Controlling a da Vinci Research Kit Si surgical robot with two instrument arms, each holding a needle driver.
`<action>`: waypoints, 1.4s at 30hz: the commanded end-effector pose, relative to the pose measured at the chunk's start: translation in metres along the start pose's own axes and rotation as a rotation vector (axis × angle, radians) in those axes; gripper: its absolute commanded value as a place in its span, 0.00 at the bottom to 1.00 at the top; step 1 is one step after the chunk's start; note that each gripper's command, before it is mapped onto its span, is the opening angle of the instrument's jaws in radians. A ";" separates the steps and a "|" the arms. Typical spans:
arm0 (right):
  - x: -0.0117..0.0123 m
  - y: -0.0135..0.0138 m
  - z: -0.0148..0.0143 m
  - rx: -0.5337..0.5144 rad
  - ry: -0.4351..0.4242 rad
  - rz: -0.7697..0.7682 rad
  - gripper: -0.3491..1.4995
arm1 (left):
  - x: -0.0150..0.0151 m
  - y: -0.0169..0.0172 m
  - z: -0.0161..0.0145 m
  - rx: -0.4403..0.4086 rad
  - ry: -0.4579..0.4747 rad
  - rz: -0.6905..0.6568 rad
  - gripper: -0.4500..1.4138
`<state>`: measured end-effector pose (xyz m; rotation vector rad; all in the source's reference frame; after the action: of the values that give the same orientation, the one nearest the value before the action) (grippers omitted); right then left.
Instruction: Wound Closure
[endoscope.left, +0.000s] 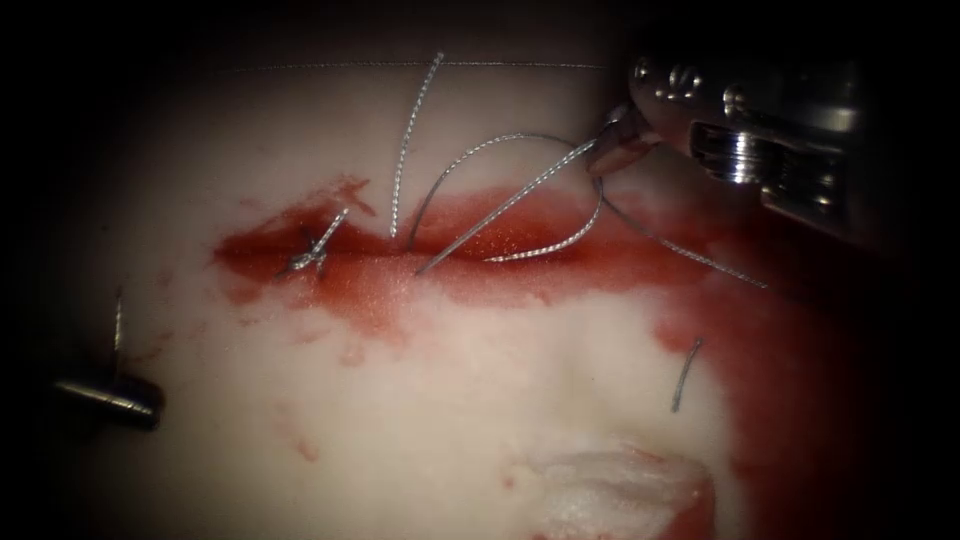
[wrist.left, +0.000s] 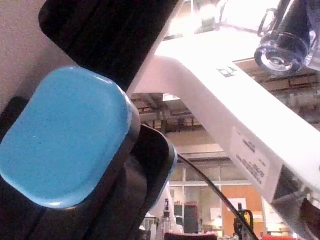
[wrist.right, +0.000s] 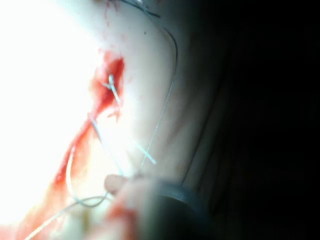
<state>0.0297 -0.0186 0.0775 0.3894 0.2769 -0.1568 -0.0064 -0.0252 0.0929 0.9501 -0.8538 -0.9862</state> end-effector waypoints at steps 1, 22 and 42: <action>-0.0024 0.0026 -0.0014 -0.030 0.001 0.034 0.00 | -0.0012 -0.0001 0.0001 0.001 -0.005 0.005 0.00; -0.0223 0.0077 -0.0111 -0.221 0.076 0.303 0.00 | -0.0013 -0.0002 0.0001 0.001 -0.005 -0.001 0.00; -0.0245 0.0078 -0.0125 -0.272 0.066 0.399 0.00 | -0.0012 -0.0002 0.0001 0.001 -0.005 -0.001 0.00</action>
<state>0.0043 -0.0056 0.0765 0.1799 0.2712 0.2843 -0.0064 -0.0252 0.0928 0.9538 -0.8519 -0.9918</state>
